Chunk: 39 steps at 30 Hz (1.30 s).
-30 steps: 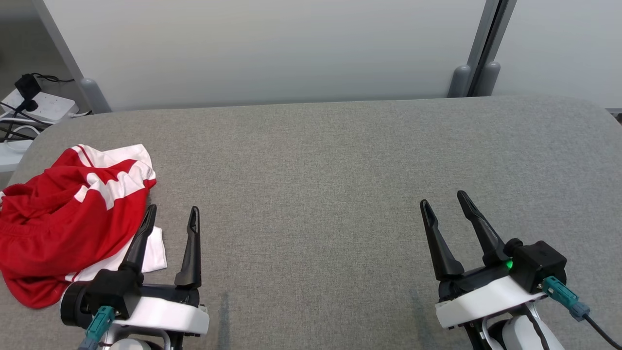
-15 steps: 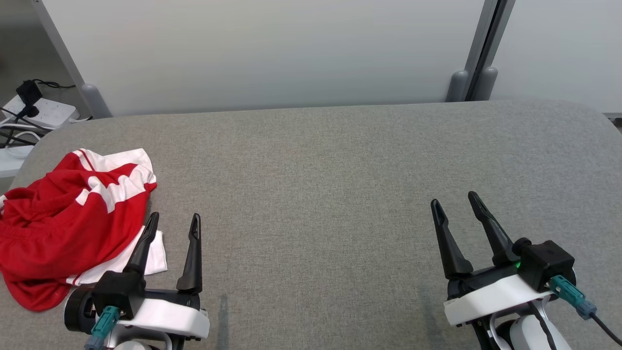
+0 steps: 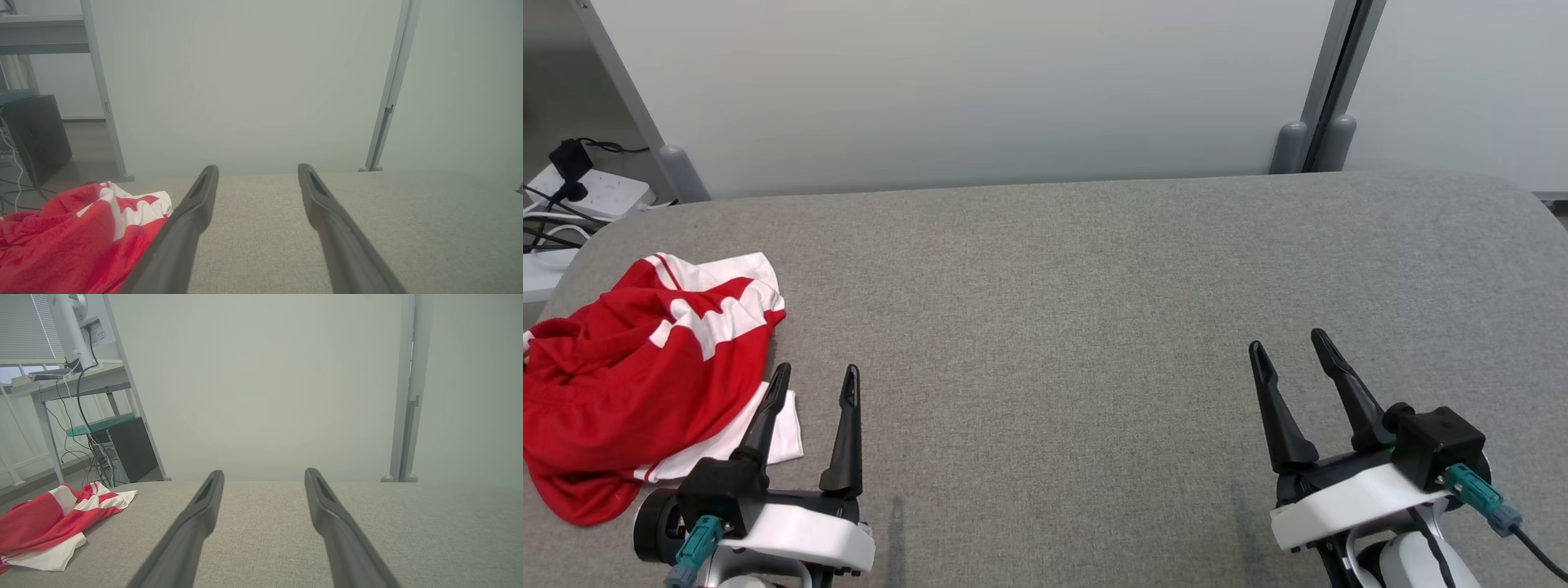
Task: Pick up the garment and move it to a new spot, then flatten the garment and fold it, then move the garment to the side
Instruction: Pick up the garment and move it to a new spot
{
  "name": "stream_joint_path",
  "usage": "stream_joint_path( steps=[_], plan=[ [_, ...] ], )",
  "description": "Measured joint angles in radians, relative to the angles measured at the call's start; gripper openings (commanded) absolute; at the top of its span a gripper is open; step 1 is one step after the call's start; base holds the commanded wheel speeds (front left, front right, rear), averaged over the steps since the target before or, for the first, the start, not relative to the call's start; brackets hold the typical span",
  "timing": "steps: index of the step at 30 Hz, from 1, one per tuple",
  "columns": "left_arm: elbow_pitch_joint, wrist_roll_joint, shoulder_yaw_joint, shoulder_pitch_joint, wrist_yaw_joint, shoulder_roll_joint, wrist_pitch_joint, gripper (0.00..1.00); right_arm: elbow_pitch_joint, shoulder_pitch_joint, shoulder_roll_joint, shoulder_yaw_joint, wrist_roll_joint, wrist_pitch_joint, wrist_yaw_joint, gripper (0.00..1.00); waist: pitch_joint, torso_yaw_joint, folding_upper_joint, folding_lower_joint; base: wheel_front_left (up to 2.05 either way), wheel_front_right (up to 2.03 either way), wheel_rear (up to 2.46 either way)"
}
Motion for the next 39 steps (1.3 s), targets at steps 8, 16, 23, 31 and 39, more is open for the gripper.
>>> stream_joint_path(
  steps=[8,16,23,31,39],
  plan=[
    [0.007,0.0,0.0,0.0,0.0,0.0,0.0,1.0,0.002,0.0,0.0,0.001,-0.003,0.0,0.0,1.0,-0.009,0.005,0.0,0.0,0.0,0.0,0.0],
    [0.008,0.0,0.001,0.0,0.0,0.0,0.0,1.0,0.002,0.002,0.0,0.005,-0.005,0.0,0.0,1.0,-0.019,0.045,0.0,0.0,0.0,0.0,0.0],
    [0.006,0.002,0.001,0.0,0.0,0.0,0.0,1.0,-0.001,0.005,0.0,0.017,-0.01,0.0,0.0,1.0,-0.022,0.104,0.0,0.0,0.0,0.0,0.0],
    [0.006,0.004,0.012,0.0,0.0,0.0,0.0,1.0,-0.008,0.012,0.0,0.032,-0.009,0.0,0.0,1.0,-0.028,0.184,0.0,0.0,0.0,0.0,0.0],
    [-0.003,0.012,0.018,0.002,0.004,0.001,0.0,1.0,-0.018,0.021,0.0,0.038,-0.001,0.0,0.0,1.0,-0.037,0.251,0.0,0.0,0.0,0.0,0.0]
  ],
)
